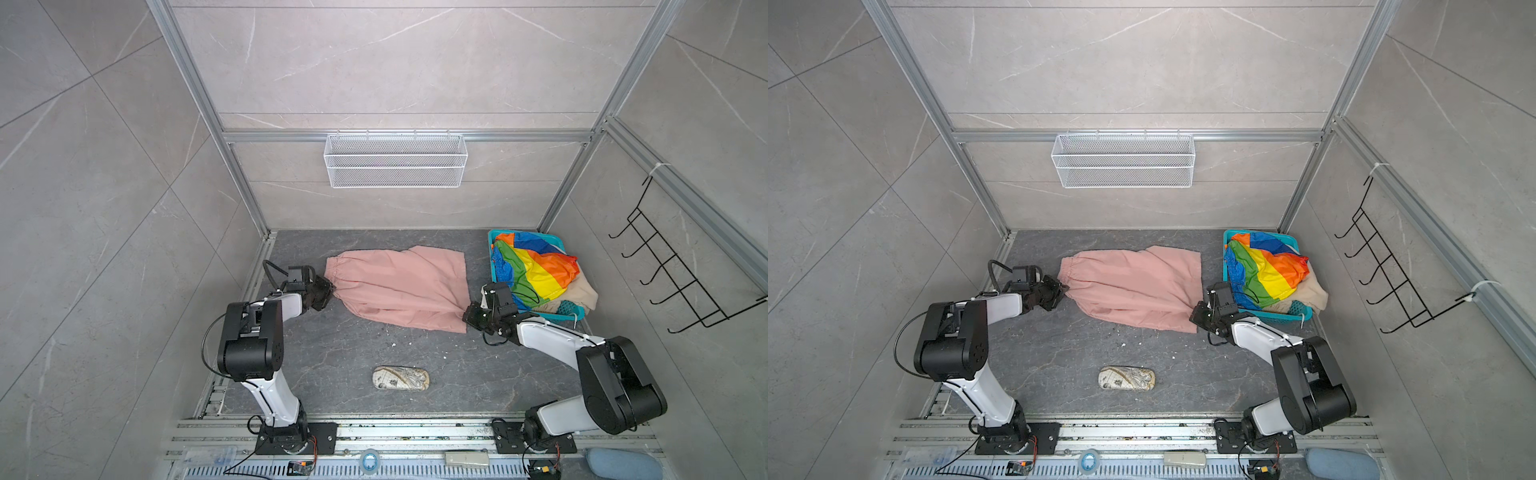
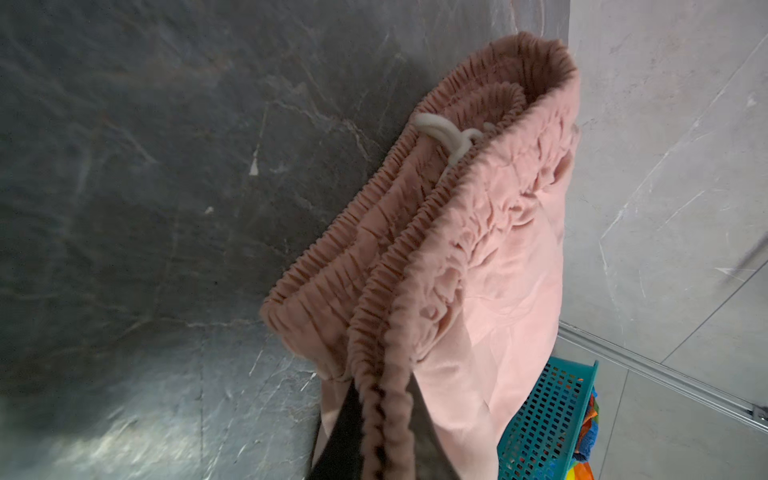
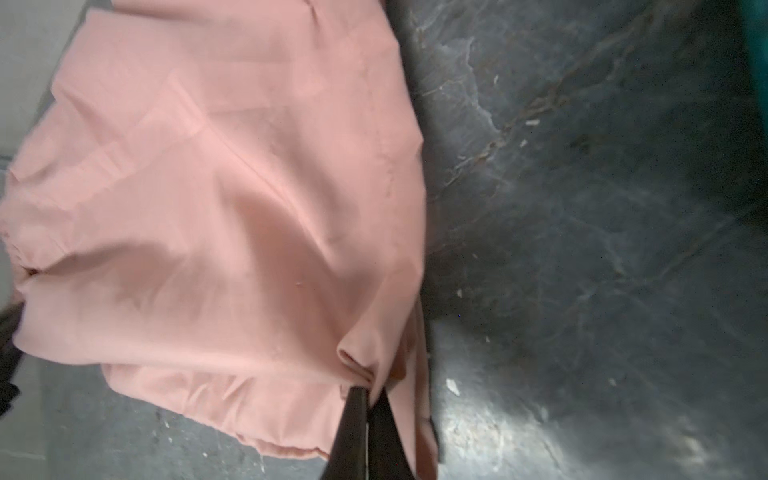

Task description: Fold and stack the shorts

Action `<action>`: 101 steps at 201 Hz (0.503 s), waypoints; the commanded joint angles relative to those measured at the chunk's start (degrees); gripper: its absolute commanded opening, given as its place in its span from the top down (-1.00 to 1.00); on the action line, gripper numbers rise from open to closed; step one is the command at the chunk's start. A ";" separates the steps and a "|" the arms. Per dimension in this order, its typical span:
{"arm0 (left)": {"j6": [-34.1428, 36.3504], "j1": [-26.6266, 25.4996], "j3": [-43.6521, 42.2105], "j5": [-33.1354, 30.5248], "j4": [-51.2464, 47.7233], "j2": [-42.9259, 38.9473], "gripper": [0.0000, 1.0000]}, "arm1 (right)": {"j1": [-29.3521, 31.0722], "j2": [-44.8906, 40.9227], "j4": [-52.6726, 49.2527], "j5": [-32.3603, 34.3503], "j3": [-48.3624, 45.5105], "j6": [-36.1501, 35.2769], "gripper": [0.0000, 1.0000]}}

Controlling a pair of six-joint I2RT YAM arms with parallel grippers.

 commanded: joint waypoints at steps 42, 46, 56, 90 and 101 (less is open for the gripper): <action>1.93 4.14 -0.20 2.46 1.33 0.67 1.00 | 3.99 -12.64 -12.05 6.06 2.72 -6.21 1.00; 2.06 4.51 -0.44 2.52 1.42 0.77 1.00 | 4.47 -13.16 -11.94 5.93 1.80 -6.11 1.00; 2.35 5.46 -1.00 2.61 1.45 0.74 1.00 | 5.89 -13.62 -11.48 5.88 -0.25 -5.92 1.00; 2.07 8.17 -4.12 3.13 3.50 1.47 1.00 | 10.89 -9.66 -8.27 5.80 -6.47 -3.90 1.00; 2.07 8.57 -4.61 3.45 3.93 1.94 1.00 | 11.98 -8.21 -7.15 5.70 -7.65 -3.25 1.00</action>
